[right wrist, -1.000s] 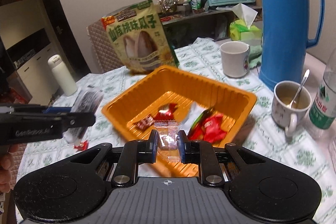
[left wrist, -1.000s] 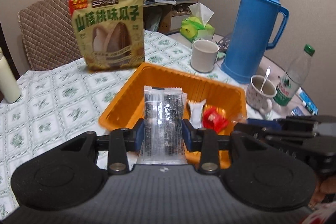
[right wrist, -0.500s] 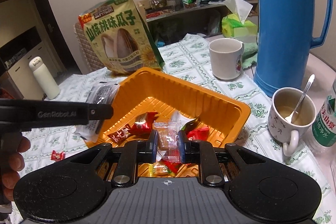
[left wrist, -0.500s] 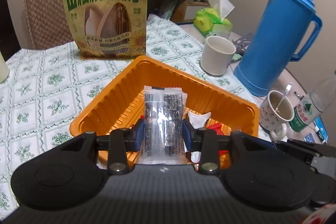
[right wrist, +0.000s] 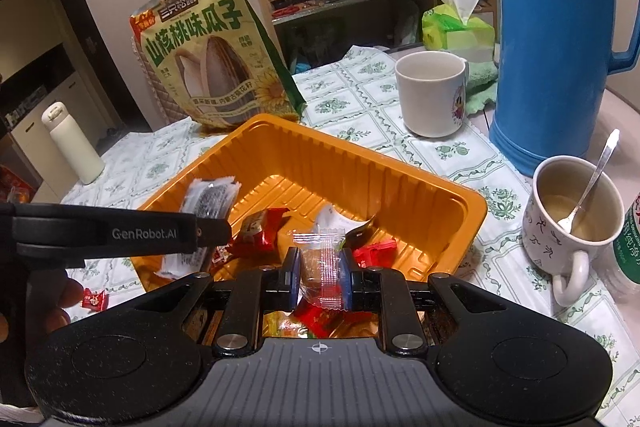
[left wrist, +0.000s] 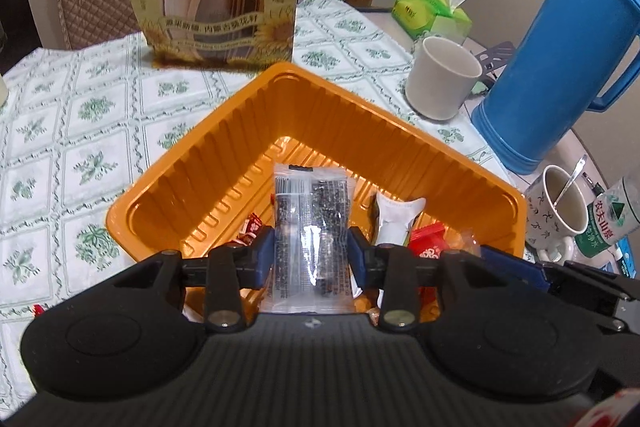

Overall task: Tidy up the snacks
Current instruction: 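Lower both snacks into the orange tray and open both tools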

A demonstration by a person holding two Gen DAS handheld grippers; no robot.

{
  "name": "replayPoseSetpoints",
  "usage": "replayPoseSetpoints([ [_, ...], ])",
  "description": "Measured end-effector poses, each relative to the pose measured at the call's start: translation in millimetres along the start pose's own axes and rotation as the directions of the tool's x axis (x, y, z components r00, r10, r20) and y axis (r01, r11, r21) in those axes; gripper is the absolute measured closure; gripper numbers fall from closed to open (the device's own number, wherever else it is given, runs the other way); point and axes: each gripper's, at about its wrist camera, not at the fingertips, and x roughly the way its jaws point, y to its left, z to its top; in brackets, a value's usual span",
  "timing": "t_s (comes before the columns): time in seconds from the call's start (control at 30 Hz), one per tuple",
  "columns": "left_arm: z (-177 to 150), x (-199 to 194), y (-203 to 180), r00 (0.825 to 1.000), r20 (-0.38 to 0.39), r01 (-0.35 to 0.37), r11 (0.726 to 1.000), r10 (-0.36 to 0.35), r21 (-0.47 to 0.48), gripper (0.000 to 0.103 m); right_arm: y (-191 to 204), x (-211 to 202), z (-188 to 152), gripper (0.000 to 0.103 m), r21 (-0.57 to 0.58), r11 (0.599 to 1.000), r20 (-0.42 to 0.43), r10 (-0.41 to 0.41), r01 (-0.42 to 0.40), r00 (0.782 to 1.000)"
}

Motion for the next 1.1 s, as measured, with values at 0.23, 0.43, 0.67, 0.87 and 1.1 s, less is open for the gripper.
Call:
replayPoseSetpoints([
  [0.23, 0, -1, 5, 1.0, -0.001, 0.001, 1.0, -0.001, 0.0, 0.067, -1, 2, 4, 0.083, 0.008, 1.0, 0.0, 0.006, -0.006, 1.0],
  [0.43, 2, -6, 14, 1.0, 0.007, -0.011, 1.0, 0.011, 0.019, 0.067, 0, 1, 5, 0.083, 0.018, 1.0, -0.002, 0.024, -0.024, 1.0],
  [0.67, -2, -15, 17, 1.0, 0.012, -0.007, 0.998, 0.006, 0.068, 0.067, 4, 1, 0, 0.083, 0.022, 0.998, -0.035, 0.053, -0.052, 0.998],
  [0.87, -5, -20, 17, 1.0, 0.013, 0.007, 0.997, -0.008, 0.079, 0.064, 7, 0, -4, 0.082, 0.014, 0.999, -0.05, 0.051, -0.05, 0.997],
  [1.1, -12, -32, 18, 1.0, 0.027, 0.012, 0.996, -0.015, 0.093, 0.06, 8, -18, -10, 0.039, 0.017, 1.0, -0.009, 0.011, -0.011, 1.0],
])
